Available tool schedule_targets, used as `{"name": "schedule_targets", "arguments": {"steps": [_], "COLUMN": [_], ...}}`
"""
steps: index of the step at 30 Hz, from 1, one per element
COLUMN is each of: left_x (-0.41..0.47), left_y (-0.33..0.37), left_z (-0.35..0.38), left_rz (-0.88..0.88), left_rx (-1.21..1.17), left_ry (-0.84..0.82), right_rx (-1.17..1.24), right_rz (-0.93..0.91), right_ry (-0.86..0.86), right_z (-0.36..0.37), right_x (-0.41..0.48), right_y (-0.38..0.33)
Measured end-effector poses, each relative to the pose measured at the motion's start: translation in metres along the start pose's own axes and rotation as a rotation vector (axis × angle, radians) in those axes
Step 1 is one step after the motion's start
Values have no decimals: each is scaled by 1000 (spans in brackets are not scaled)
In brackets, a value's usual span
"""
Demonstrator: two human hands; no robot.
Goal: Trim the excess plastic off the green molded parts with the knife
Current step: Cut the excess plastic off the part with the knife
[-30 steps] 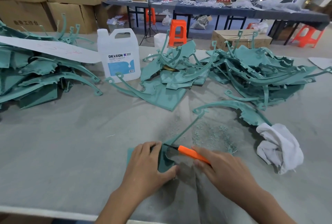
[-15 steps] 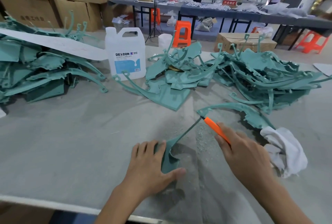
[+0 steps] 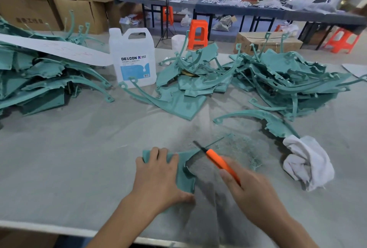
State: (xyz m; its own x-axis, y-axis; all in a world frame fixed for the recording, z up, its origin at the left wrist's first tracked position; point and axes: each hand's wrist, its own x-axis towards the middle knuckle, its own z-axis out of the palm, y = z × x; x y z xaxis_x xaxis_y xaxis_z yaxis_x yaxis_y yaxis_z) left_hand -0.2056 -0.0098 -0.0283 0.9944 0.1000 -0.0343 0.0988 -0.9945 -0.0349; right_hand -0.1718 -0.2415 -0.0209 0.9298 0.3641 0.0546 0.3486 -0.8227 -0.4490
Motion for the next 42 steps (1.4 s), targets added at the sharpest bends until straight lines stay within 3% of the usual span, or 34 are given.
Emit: {"name": "schedule_targets", "arguments": {"steps": [5, 10, 14, 18, 25, 28, 34, 38, 42], "left_x": [1, 2, 2, 2, 1, 1, 7, 13, 13], "left_y": [3, 6, 7, 9, 9, 8, -4, -14, -14], "left_z": [-2, -5, -7, -9, -12, -11, -15, -22, -25], "left_rz": [5, 22, 12, 7, 8, -11, -59, -85, -103], "left_rx": [65, 95, 95, 95, 73, 34, -164, -299, -314], "left_ry": [34, 7, -19, -32, -64, -103, -239, -288, -299], "right_rx": [-97, -123, -42, -41, -131, -89, -87, -165, -177], "right_rz": [-20, 89, -9, -92, 61, -6, -127, -40, -77], "right_ry": [-80, 54, 109, -15, 117, 154, -22, 89, 194], "right_z": [17, 4, 8, 25, -2, -1, 18, -4, -10], "right_x": [0, 24, 17, 0, 31, 26, 10, 37, 44], "right_y": [5, 33, 20, 6, 41, 30, 12, 29, 23]}}
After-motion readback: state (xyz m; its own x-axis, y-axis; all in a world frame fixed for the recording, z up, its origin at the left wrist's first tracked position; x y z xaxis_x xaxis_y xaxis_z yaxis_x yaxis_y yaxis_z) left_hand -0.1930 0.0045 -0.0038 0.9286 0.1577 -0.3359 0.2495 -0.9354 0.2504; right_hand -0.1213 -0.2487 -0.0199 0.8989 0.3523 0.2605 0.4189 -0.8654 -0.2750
